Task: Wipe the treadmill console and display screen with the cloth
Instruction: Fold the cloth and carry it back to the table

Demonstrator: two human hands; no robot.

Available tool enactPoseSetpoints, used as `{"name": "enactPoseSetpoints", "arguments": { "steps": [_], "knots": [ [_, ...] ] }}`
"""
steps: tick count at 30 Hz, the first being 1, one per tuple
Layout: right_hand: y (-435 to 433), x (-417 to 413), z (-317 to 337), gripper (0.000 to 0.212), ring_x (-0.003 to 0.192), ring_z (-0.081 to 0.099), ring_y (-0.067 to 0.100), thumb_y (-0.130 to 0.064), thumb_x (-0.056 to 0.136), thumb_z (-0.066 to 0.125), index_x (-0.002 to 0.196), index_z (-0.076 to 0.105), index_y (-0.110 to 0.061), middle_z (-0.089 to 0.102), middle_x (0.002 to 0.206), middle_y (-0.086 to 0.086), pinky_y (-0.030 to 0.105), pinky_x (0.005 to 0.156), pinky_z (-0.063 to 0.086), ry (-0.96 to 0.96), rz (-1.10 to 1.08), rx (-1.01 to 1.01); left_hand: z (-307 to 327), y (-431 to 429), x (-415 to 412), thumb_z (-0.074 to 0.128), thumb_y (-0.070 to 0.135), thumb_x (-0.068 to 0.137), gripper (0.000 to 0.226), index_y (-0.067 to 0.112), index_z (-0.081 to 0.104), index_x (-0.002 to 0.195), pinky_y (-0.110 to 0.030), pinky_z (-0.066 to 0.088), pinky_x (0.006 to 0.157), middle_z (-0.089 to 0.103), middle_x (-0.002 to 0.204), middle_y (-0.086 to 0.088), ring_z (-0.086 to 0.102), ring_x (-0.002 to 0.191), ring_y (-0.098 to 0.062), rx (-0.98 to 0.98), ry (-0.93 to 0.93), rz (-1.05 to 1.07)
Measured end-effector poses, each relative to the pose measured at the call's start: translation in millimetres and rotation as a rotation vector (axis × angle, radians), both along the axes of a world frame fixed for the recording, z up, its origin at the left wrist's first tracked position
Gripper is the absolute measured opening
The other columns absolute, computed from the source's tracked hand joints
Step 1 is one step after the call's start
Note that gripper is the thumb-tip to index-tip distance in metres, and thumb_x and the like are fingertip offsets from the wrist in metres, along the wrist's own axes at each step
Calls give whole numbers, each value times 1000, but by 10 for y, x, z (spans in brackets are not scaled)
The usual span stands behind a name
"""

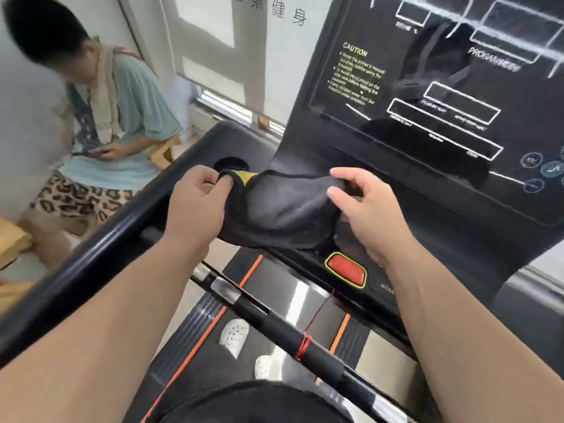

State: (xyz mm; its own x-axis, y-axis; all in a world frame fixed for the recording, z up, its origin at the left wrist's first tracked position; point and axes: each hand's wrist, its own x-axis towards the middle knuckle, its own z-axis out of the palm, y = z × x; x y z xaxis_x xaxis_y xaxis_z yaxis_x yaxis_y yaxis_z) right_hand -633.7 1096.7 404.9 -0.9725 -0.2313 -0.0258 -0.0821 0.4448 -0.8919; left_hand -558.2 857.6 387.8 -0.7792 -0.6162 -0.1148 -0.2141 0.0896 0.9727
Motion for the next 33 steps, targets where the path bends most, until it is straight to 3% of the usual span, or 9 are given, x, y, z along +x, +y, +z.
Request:
{"name": "enactPoseSetpoints", "arguments": {
  "steps": [4, 8, 10, 13, 16, 20, 26, 30, 33],
  "knots": [
    [-392, 203, -128, 80, 120, 62, 11, -24, 77, 86, 146, 50, -36, 53, 135, -14, 37, 107, 51, -89, 389, 173, -28, -186, 595, 65, 34, 92, 28, 7, 58, 88, -35, 44, 63, 61, 75, -7, 55, 67, -16, -17, -25, 186],
    [-939, 532, -232, 101, 133, 51, 11, -16, 75, 87, 159, 34, -32, 45, 147, -13, 31, 112, 43, -180, 741, 318, -132, -476, 1363, 64, 29, 96, 23, 6, 60, 91, -15, 42, 57, 62, 78, -3, 51, 60, -1, -98, -112, 369],
    [-1214, 735, -252, 105, 132, 53, 10, -23, 67, 87, 158, 36, -35, 48, 148, -11, 33, 113, 43, -163, 882, 400, -214, -621, 1796, 65, 30, 94, 22, 8, 61, 91, -26, 48, 65, 66, 83, -8, 57, 69, -8, -47, -138, 448],
    [-1621, 1126, -291, 96, 98, 68, 16, -12, 69, 87, 151, 44, -41, 56, 137, -6, 35, 87, 58, -191, 1049, 512, -368, -804, 2497, 68, 26, 91, 12, 20, 62, 82, -40, 52, 76, 69, 87, -7, 64, 84, -21, 0, -208, 571],
    [-2022, 1628, -407, 93, 76, 66, 11, -8, 71, 88, 148, 47, -41, 57, 129, -3, 28, 72, 58, -168, 1181, 589, -550, -918, 3284, 73, 20, 87, 15, 30, 62, 84, -31, 49, 78, 68, 92, -1, 66, 93, -21, 51, -242, 718],
    [-2547, 2478, -599, 80, 86, 65, 18, -8, 73, 88, 141, 54, -34, 53, 132, -2, 36, 89, 55, -125, 1254, 612, -761, -943, 4420, 75, 18, 86, 20, 25, 64, 100, -28, 42, 65, 67, 98, -5, 61, 89, -17, 246, -286, 854],
    [-3238, 4133, -781, 35, 82, 67, 6, 4, 83, 76, 90, 73, -30, 74, 97, -11, 28, 82, 54, -122, 1365, 499, -787, -820, 6263, 80, -2, 74, 32, 22, 73, 94, -21, 47, 73, 72, 99, 0, 64, 88, -15, 317, -372, 779],
    [-3701, 5186, -728, 25, 98, 68, 13, -2, 89, 74, 102, 76, -24, 74, 103, -8, 17, 78, 49, -59, 1510, 488, -786, -748, 7250, 78, 5, 72, 48, 23, 74, 116, -16, 43, 83, 68, 112, 9, 61, 102, -8, 114, -614, 747],
    [-3955, 5881, -658, 35, 104, 63, 12, -13, 87, 80, 120, 73, -22, 69, 114, -8, 21, 87, 49, 60, 1682, 554, -766, -672, 7853, 74, 7, 77, 38, 20, 76, 113, -11, 38, 75, 62, 99, 12, 56, 96, -9, 37, -705, 823]
  ]
}}
